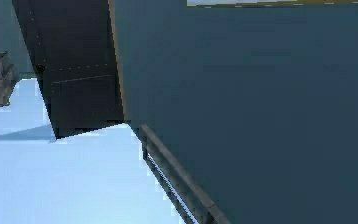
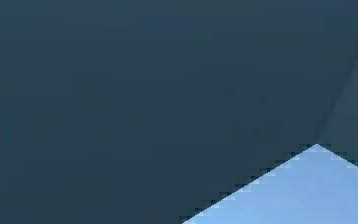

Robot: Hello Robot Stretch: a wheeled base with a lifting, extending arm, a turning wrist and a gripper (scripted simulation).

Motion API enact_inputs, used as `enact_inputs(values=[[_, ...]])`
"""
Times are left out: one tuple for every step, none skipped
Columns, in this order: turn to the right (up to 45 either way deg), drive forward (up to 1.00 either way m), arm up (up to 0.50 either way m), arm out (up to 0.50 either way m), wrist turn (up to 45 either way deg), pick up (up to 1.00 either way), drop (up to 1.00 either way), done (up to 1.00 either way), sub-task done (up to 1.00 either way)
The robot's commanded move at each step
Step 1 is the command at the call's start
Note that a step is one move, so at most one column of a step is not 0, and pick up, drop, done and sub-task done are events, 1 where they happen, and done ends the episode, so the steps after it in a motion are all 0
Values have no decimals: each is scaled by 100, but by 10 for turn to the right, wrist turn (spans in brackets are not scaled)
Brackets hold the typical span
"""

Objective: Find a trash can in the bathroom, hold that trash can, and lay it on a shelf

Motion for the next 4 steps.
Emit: enact_inputs(values=[[-450,0,0,0,0,0,0,0,0],[0,100,0,0,0,0,0,0,0],[0,100,0,0,0,0,0,0,0],[-150,0,0,0,0,0,0,0,0]])
